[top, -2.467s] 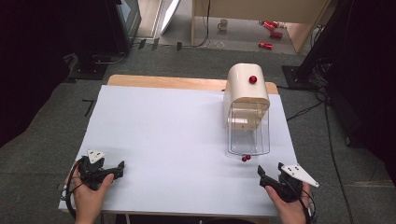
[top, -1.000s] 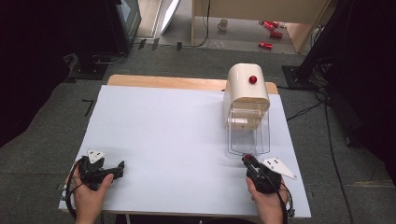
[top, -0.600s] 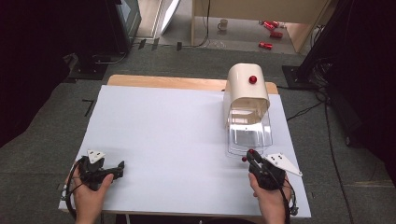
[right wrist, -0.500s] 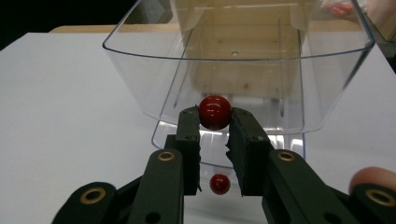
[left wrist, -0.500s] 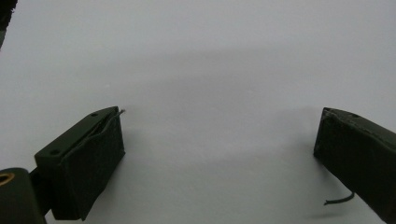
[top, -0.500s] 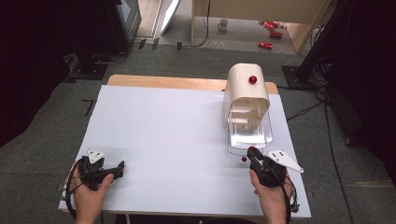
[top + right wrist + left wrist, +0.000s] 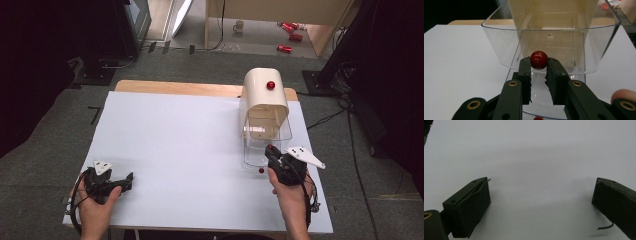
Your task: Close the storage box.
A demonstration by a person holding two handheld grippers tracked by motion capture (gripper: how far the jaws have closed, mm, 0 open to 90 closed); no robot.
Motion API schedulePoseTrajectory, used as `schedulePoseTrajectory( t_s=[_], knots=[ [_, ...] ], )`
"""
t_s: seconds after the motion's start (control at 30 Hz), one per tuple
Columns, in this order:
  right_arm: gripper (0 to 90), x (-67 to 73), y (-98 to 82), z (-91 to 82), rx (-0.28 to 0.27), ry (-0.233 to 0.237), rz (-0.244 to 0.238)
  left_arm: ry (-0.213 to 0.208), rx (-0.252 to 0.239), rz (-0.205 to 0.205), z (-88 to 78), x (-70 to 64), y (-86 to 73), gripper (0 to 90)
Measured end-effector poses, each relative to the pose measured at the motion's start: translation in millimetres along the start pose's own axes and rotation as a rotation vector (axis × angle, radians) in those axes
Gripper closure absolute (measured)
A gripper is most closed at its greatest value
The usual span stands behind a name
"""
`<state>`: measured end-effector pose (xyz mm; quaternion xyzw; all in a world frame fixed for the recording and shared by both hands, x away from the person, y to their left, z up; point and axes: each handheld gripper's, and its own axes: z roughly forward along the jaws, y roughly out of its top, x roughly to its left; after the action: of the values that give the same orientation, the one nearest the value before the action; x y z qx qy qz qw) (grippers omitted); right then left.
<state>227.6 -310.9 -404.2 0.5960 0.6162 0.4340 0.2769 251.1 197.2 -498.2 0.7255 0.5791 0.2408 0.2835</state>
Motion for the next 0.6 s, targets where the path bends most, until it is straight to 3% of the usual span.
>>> schedulePoseTrajectory(
  t_s=[0.6],
  knots=[
    [75.7, -5.4, 17.2, 34.6, -0.010, -0.023, 0.003, -0.001, 0.000, -0.001, 0.1, 0.0, 0.0, 1.6]
  ],
)
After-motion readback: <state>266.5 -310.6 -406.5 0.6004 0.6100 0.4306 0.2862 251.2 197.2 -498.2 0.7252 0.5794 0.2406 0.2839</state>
